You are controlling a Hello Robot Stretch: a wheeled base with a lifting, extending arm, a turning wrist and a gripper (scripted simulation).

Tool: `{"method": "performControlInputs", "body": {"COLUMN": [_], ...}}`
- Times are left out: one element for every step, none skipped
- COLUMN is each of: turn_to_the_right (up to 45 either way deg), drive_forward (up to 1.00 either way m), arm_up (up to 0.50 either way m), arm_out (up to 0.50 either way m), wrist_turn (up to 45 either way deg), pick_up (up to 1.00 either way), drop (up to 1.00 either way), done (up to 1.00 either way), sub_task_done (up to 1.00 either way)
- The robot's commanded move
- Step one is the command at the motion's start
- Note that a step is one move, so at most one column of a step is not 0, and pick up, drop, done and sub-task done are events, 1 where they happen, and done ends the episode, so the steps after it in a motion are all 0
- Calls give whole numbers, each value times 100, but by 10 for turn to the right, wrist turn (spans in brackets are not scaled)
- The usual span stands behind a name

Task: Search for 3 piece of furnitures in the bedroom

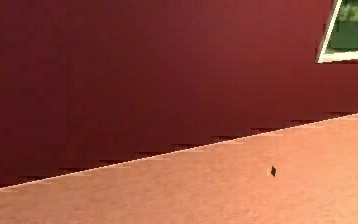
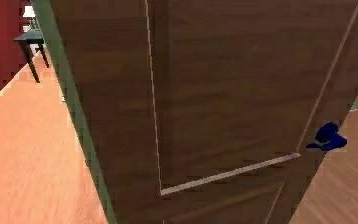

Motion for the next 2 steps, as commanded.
{"method": "performControlInputs", "body": {"turn_to_the_right": [210, 30], "drive_forward": [0, 0], "arm_up": [0, 0], "arm_out": [0, 0], "wrist_turn": [0, 0], "pick_up": [0, 0], "drop": [0, 0], "done": [0, 0], "sub_task_done": [0, 0]}}
